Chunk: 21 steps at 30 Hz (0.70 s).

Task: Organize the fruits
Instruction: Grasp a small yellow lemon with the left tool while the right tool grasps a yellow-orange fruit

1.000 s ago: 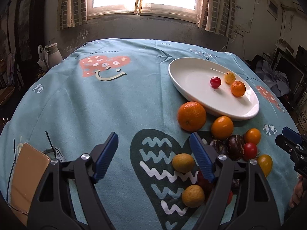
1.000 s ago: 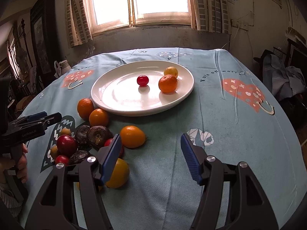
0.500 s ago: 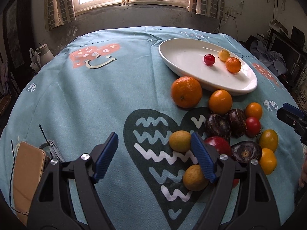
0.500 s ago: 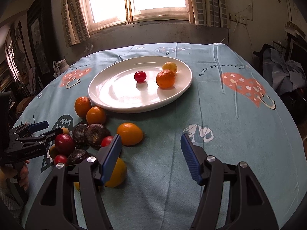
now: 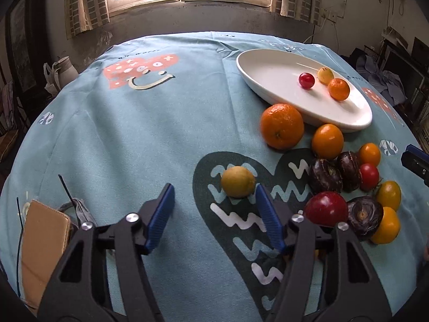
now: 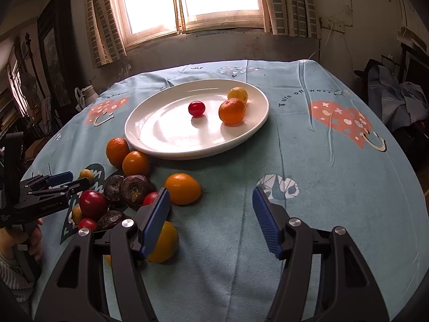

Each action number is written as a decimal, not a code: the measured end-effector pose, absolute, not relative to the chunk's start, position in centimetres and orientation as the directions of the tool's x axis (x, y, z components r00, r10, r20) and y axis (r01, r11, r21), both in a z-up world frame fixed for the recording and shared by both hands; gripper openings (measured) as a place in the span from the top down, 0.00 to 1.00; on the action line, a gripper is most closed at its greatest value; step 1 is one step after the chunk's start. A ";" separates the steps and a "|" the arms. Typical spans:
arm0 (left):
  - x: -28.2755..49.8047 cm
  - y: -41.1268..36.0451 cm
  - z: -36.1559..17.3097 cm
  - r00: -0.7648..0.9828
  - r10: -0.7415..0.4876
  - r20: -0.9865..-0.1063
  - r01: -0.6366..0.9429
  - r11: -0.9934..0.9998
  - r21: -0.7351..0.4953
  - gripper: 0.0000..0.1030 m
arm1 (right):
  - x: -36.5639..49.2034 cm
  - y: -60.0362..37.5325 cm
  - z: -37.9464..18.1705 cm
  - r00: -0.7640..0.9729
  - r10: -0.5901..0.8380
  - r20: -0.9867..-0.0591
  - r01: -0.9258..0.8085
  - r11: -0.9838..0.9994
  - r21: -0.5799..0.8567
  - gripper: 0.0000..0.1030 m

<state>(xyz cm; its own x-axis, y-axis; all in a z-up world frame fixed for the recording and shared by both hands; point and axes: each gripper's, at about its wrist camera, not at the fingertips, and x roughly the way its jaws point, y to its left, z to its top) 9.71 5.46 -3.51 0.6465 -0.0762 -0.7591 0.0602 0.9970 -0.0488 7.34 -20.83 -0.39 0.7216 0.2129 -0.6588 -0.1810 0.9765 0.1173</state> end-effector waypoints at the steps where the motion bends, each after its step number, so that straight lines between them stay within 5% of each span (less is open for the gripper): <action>1: 9.9 5.6 -3.5 0.645 -0.092 -0.759 0.060 0.996 -0.070 0.46 | 7.3 -20.8 -0.4 0.721 0.214 -0.659 -0.182 0.976 0.118 0.38; 11: 12.2 3.7 -3.8 0.627 -0.139 -0.767 0.129 0.989 -0.075 0.48 | 7.8 -20.6 -1.1 0.693 0.232 -0.682 -0.197 0.972 0.131 0.38; 15: 12.4 4.1 -4.1 0.619 -0.152 -0.771 0.119 0.988 -0.099 0.58 | 8.1 -20.7 -1.5 0.670 0.252 -0.698 -0.198 0.967 0.159 0.38; 17: 12.3 3.9 -4.0 0.620 -0.160 -0.768 0.132 0.986 -0.099 0.73 | 8.4 -21.1 -1.8 0.662 0.260 -0.703 -0.183 0.966 0.185 0.38; 21: 11.7 3.9 -3.9 0.625 -0.164 -0.764 0.137 0.986 -0.099 0.74 | 8.5 -21.5 -1.9 0.634 0.314 -0.707 -0.191 0.949 0.251 0.38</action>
